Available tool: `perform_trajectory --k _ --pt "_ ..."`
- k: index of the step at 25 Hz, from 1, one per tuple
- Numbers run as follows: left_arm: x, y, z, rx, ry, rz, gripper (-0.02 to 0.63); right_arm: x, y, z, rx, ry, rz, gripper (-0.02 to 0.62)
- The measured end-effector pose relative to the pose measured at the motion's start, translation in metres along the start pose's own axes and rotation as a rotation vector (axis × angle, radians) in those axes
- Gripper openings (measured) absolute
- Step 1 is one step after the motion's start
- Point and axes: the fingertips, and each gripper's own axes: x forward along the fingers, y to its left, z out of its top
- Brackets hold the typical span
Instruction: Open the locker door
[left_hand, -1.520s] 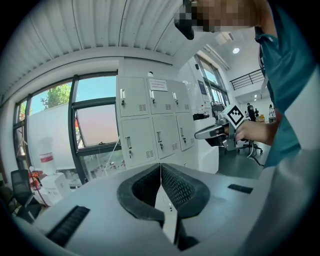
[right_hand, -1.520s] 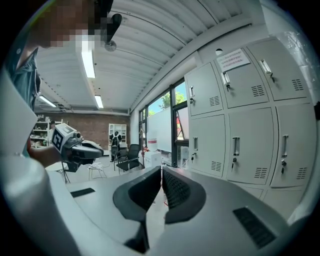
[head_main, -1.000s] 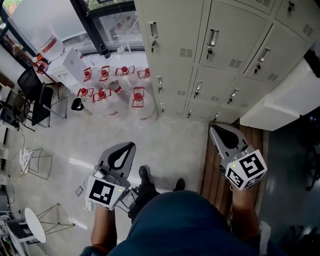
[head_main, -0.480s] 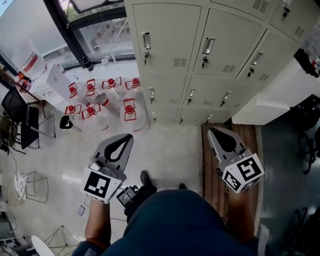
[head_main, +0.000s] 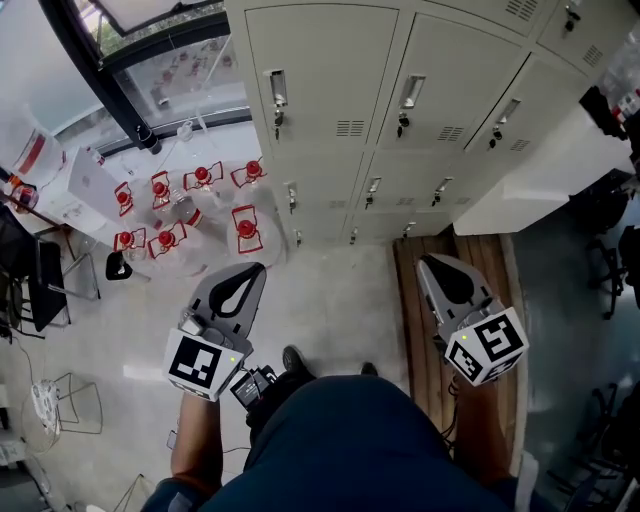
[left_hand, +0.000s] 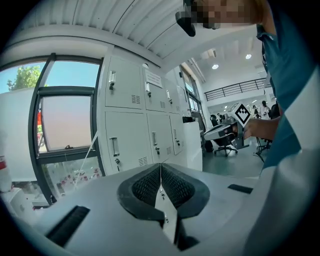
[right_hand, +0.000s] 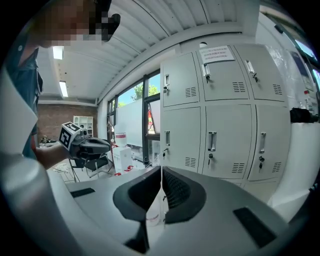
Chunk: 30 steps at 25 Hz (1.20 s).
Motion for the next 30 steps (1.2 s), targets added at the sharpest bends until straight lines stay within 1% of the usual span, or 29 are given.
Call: perform_trajectory --k 8,12,16,18,20,23,27,30 --pt "0.021 0.053 -0.007 -0.01 -0.021 -0.066 0.018 0.052 0.008 0.01 0.005 0.024 -0.051 0.038" --pt "0.023 0.079 -0.016 -0.021 -0.005 -0.108 0.018 0.078 0.012 0.023 0.005 0.025 -0.082 0.038" --pt "0.031 0.089 -0.027 0.023 0.024 -0.142 0.018 0.097 0.014 0.032 -0.009 0.01 -0.069 0.038" --pt "0.033 0.092 -0.025 0.044 0.02 -0.132 0.018 0.103 0.016 0.028 -0.009 0.016 -0.041 0.038" --pt "0.033 0.096 -0.016 0.048 0.002 -0.097 0.018 0.109 0.013 0.025 -0.015 0.027 -0.01 0.038" --pt "0.03 0.094 -0.005 0.0 -0.03 -0.03 0.018 0.115 -0.001 0.034 -0.034 0.016 0.018 0.038" --pt "0.026 0.086 -0.012 -0.004 -0.008 0.012 0.018 0.12 -0.008 0.036 -0.046 0.015 0.047 0.038" --pt "0.016 0.094 -0.016 -0.03 0.002 0.06 0.018 0.128 -0.004 0.033 -0.064 0.038 0.082 0.038"
